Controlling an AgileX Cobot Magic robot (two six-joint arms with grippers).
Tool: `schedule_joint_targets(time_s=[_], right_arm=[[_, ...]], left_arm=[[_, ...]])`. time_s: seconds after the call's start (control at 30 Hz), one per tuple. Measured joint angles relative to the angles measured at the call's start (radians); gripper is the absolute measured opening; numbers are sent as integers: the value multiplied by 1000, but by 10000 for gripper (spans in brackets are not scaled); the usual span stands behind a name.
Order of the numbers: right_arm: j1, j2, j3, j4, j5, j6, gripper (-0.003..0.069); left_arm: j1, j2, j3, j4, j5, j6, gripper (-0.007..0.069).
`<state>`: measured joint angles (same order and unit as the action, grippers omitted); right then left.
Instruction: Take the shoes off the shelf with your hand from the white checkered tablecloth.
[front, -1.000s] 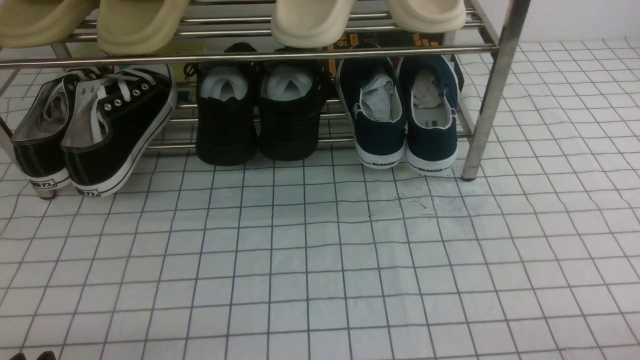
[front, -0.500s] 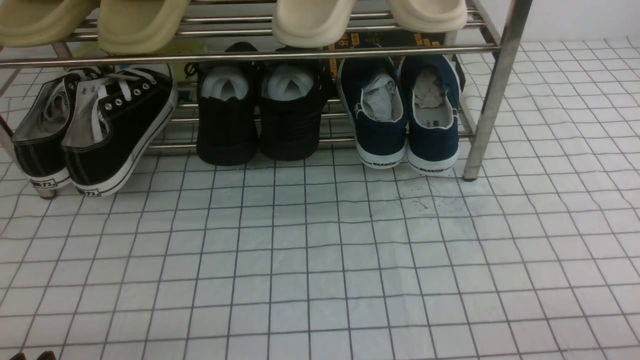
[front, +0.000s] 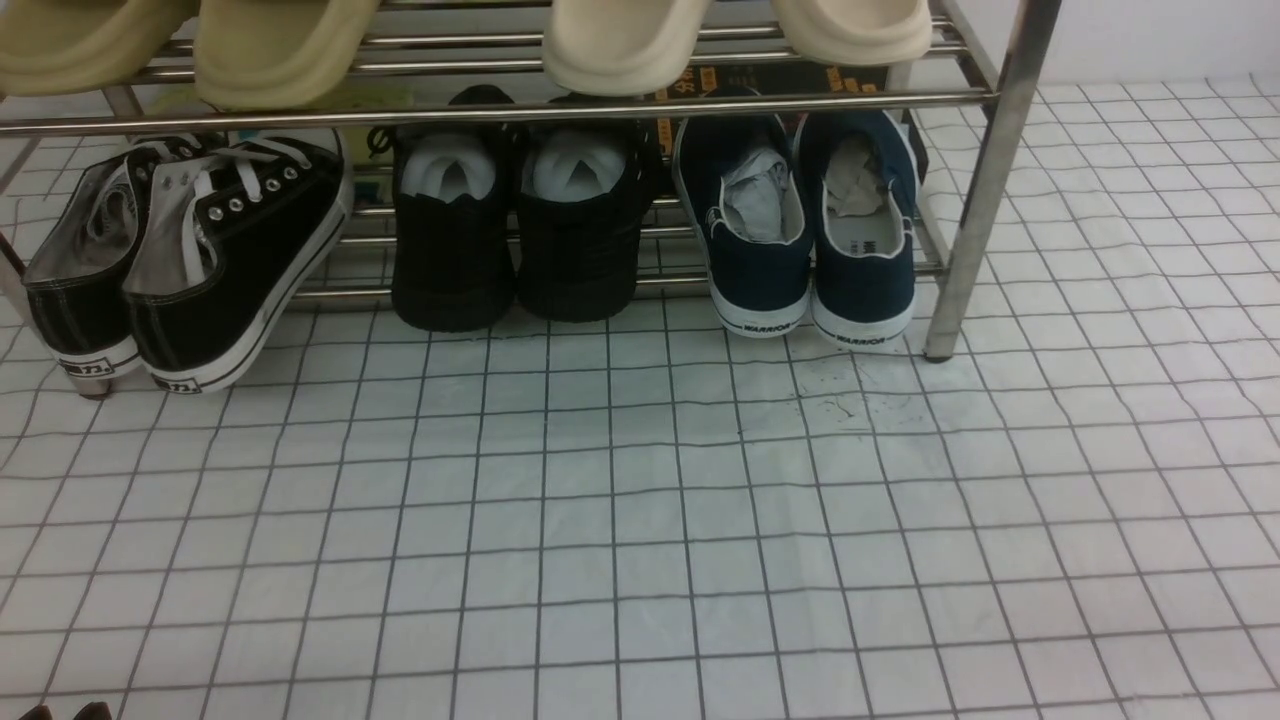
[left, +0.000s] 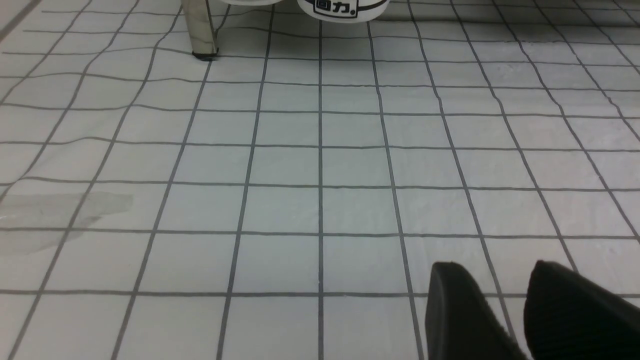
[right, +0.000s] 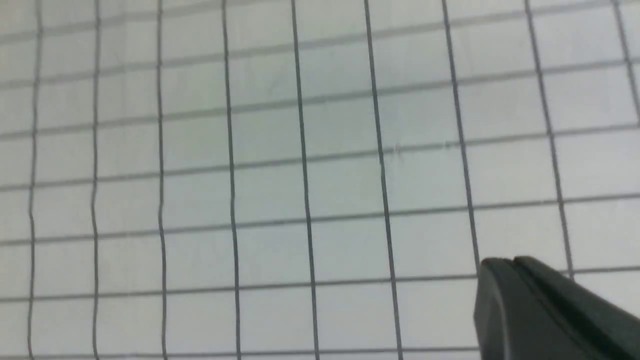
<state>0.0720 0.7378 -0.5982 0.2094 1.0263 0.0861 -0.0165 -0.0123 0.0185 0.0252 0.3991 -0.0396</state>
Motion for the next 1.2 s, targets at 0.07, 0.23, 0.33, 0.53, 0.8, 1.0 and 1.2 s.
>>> schedule_joint_targets(time_s=[0.07, 0.23, 0.33, 0.53, 0.8, 1.0, 1.2], right_arm=[[0, 68, -22, 75, 1, -78, 2], [0, 212, -113, 290, -1, -302, 31], [26, 338, -218, 408, -13, -439, 91], [234, 607, -489, 388, -92, -481, 253], [402, 907, -861, 105, -139, -285, 414], [442, 1114, -1129, -69, -202, -165, 461], [443, 1212, -1186, -79, -264, -153, 462]], left_arm=[[0, 0, 0, 0, 0, 0, 239], [0, 0, 0, 0, 0, 0, 239], [0, 0, 0, 0, 0, 0, 239], [0, 0, 0, 0, 0, 0, 239], [0, 0, 0, 0, 0, 0, 239], [0, 0, 0, 0, 0, 0, 239], [0, 0, 0, 0, 0, 0, 239]])
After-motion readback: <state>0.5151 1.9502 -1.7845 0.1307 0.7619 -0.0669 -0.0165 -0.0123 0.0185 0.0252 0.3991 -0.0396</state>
